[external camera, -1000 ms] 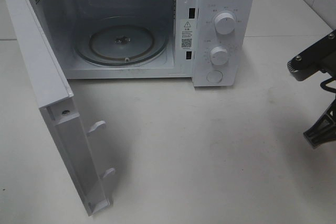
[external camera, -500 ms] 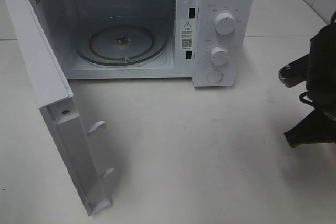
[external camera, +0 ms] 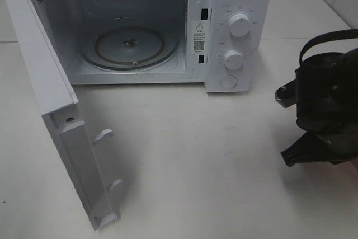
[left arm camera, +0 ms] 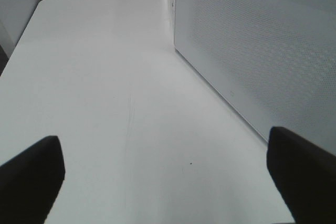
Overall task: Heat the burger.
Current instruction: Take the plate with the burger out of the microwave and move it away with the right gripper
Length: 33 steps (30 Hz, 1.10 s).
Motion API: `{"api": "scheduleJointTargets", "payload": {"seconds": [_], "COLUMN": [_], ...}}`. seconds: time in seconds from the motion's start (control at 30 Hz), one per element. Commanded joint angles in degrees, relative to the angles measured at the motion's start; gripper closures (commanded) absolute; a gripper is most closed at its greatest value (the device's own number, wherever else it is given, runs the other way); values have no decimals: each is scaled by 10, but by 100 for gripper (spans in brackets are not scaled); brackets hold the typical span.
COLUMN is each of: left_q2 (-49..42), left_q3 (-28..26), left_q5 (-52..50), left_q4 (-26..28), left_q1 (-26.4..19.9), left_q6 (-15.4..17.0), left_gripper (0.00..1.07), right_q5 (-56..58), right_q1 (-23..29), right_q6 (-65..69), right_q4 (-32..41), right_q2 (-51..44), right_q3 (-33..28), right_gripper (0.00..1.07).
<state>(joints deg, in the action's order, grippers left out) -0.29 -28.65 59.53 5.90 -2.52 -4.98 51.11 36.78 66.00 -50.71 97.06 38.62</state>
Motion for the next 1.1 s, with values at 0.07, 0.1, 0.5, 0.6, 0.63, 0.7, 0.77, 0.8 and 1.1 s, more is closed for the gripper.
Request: {"api": "scheduleJointTargets", "payload": {"seconds": [0.07,0.1,0.5,0.6,0.63,0.7,0.77,0.8,1.1], "left_q2": [-7,-7,-7,-7,-7,-7,-7,-7,-7], "left_q3": [1,1,1,1,1,1,1,1,1], "left_q5": [-6,-6,-6,-6,-6,-6,-6,-6,-6], "left_q4": [1,1,1,1,1,1,1,1,1], "left_q1": [-3,-3,-3,-3,-3,-3,-3,-3,-3], "left_q6": [1,1,1,1,1,1,1,1,1], "left_gripper": [6,6,6,6,6,6,6,6,6], "right_q5": [27,27,12,11,11,9,3,1,-4], "right_q1": [1,1,1,1,1,1,1,1,1], "right_q6": [28,28,81,107,113,129,146,152,173], "right_q4": [-52,-52,-89,-103,-106,-111,-121,-124,-144], "right_q2": [22,22,87,111,115,124,128,130,155], "right_q3": [4,4,4,4,4,4,4,4,4], "right_gripper": [99,99,99,98,98,97,97,96,91]}}
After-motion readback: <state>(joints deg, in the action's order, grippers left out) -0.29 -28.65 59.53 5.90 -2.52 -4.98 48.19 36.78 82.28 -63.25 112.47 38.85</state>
